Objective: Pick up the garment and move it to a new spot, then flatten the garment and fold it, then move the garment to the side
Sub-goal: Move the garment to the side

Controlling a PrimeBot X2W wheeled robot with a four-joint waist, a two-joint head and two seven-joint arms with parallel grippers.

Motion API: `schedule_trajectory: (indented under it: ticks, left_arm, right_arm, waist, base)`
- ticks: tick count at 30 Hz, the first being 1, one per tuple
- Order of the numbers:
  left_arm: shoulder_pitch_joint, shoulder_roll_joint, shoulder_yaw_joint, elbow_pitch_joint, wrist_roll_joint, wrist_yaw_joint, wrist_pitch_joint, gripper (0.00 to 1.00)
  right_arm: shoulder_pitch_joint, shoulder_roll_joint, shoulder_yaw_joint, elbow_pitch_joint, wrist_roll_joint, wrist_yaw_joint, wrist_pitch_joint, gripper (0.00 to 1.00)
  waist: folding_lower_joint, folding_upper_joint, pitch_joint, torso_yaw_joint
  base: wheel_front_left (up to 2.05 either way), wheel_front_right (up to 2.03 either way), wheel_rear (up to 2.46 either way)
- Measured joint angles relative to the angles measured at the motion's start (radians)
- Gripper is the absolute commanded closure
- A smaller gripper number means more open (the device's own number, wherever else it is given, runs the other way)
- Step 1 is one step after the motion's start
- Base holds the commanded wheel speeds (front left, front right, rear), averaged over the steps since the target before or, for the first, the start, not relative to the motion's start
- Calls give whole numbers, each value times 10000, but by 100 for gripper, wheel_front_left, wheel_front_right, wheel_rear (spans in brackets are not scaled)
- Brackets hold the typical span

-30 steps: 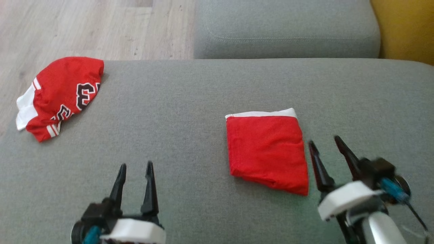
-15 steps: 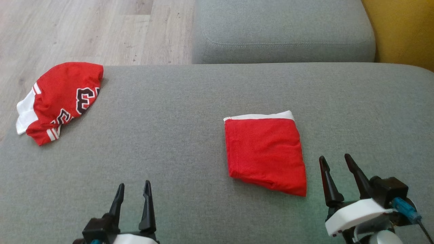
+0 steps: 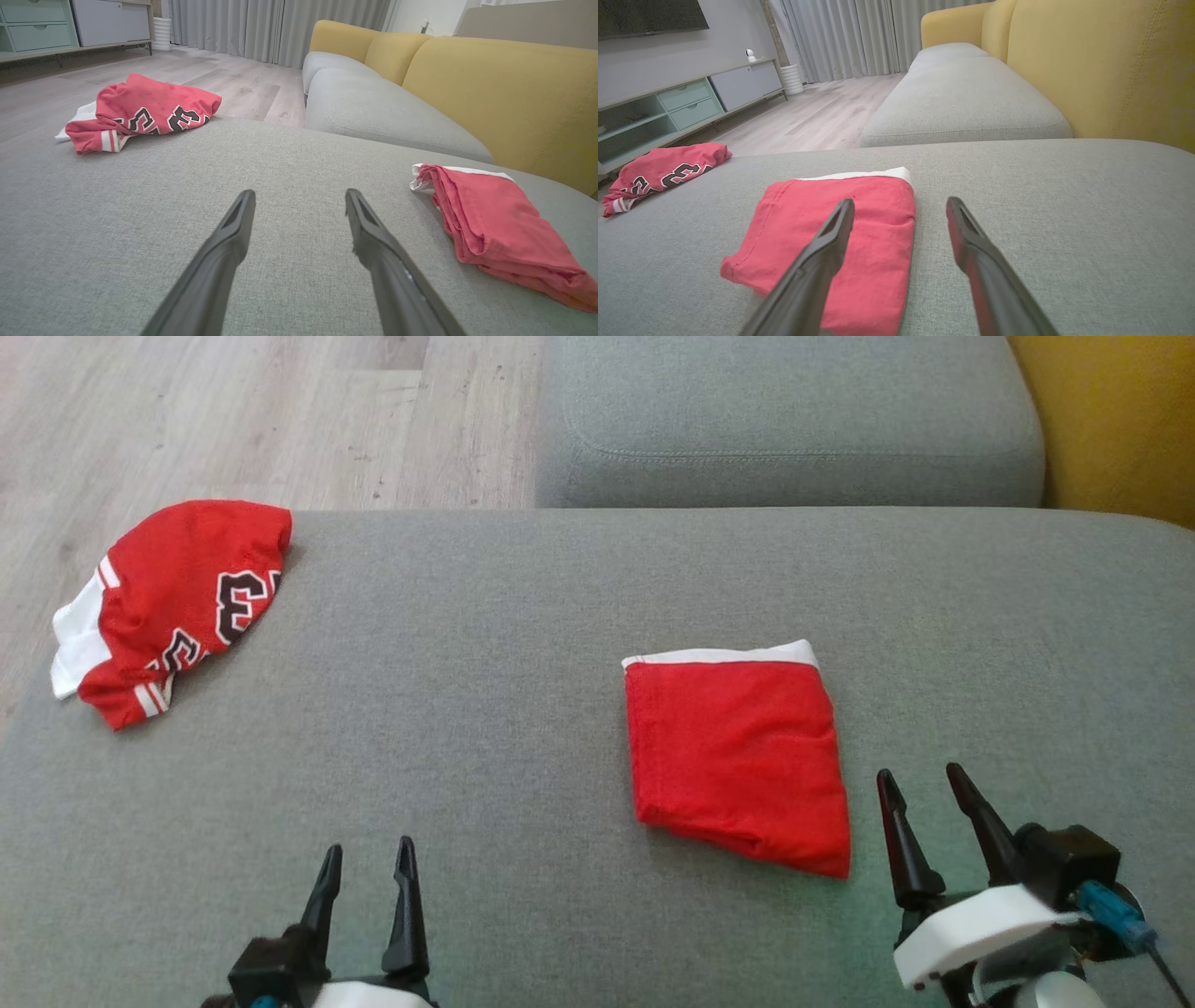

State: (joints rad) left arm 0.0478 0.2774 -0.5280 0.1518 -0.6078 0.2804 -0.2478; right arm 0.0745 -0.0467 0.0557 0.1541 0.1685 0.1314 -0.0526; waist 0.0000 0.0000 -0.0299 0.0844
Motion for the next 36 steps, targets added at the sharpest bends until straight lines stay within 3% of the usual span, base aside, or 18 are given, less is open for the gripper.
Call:
schedule_trajectory:
  ticks: [6,11,18,24,29,30,31,32,33,35,36]
  left_arm:
    - [-51,44,-15,-52,0,6,6,0]
    - [-302,50,-151,-169,4,12,15,0]
    - [-693,-96,-245,-148,6,-38,13,0]
    - [-819,-257,-257,77,17,-159,2,0]
    - [-964,-360,-242,130,107,-215,0,0]
    - [-973,-362,-238,144,119,-253,0,0]
    - [-990,-366,-240,163,121,-255,0,0]
    - [-1018,-370,-240,186,123,-259,0,0]
    - [-1049,-372,-240,194,127,-267,-2,0]
    - [-1063,-372,-244,192,192,-278,-2,0]
    - [-1068,-372,-247,194,255,-349,-2,0]
  right_arm:
    - [-221,8,-240,44,-328,0,487,0]
    - [-1507,8,-470,295,-644,0,1764,0]
    - [-2924,-19,-838,1730,-1053,0,3691,0]
    - [-3328,-364,-965,2752,-782,0,4736,0]
    - [-3469,-506,-928,3093,-324,0,4943,0]
    - [-3554,-560,-909,3131,-268,0,4943,19]
    - [-3641,-608,-874,3172,-240,0,4941,51]
    - [-3732,-627,-840,3233,-203,0,4939,65]
    - [-3790,-629,-773,3281,-180,0,4928,71]
    - [-3827,-627,-671,3310,-148,0,4907,98]
    - [-3867,-625,-593,3333,-104,0,4853,100]
  waist:
    - [0,0,158,100]
    - [0,0,444,241]
    - [2,0,974,754]
    - [2,0,1424,1338]
    - [1,0,1706,1658]
    - [1,0,1748,1685]
    - [1,0,1786,1698]
    - [2,0,1811,1692]
    - [1,0,1827,1667]
    - [0,0,1840,1623]
    - [0,0,1854,1566]
  base:
    - [0,0,0]
    - [0,0,0]
    - [0,0,0]
    - [0,0,0]
    - [0,0,0]
    - [0,0,0]
    - [0,0,0]
    - [0,0,0]
    - [0,0,0]
    - [0,0,0]
    - [0,0,0]
